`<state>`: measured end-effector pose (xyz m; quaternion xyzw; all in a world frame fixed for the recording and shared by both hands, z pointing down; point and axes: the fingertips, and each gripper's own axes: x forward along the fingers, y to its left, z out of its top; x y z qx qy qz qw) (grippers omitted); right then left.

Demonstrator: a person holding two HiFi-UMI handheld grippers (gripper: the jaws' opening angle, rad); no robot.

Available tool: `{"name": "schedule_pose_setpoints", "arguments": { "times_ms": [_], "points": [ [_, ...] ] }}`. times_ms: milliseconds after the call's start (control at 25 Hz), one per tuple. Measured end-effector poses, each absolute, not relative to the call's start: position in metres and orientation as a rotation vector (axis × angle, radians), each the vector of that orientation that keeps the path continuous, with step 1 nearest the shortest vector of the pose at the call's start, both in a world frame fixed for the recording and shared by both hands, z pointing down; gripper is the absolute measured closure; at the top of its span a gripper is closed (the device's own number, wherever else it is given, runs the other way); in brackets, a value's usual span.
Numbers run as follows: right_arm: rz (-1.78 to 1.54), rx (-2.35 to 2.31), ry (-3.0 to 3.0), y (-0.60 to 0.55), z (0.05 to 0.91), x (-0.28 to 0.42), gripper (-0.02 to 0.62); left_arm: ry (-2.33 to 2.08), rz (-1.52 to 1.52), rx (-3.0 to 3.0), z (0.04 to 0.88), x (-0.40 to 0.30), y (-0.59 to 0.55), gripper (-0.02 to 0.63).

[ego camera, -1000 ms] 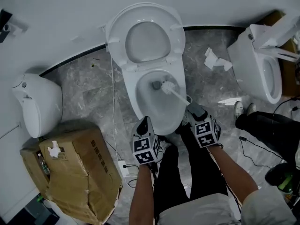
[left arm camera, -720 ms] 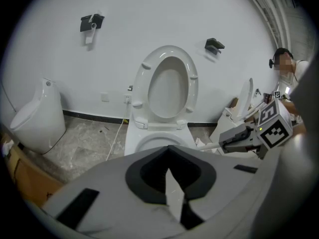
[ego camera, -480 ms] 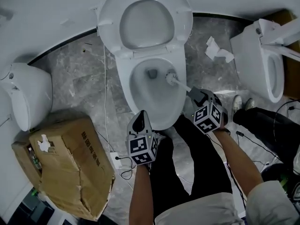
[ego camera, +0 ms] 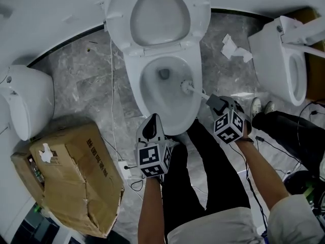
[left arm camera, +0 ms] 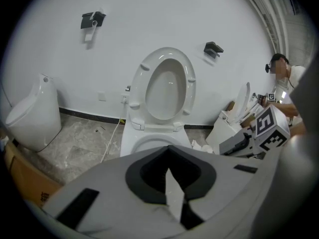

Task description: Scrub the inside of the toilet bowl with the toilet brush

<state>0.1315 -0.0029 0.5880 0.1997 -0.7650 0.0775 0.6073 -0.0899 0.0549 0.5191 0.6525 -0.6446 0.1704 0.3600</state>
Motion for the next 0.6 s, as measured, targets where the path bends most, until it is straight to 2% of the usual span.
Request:
{"name": "schedule_pose_setpoints", "arguments": {
  "times_ms": [600],
  "points": [
    [0.235,0.481,-1.734,0.060,0.585,0.140,0.420,-1.625,0.468,1.727,0.518,-0.093,0.096,0.577]
  ]
}}
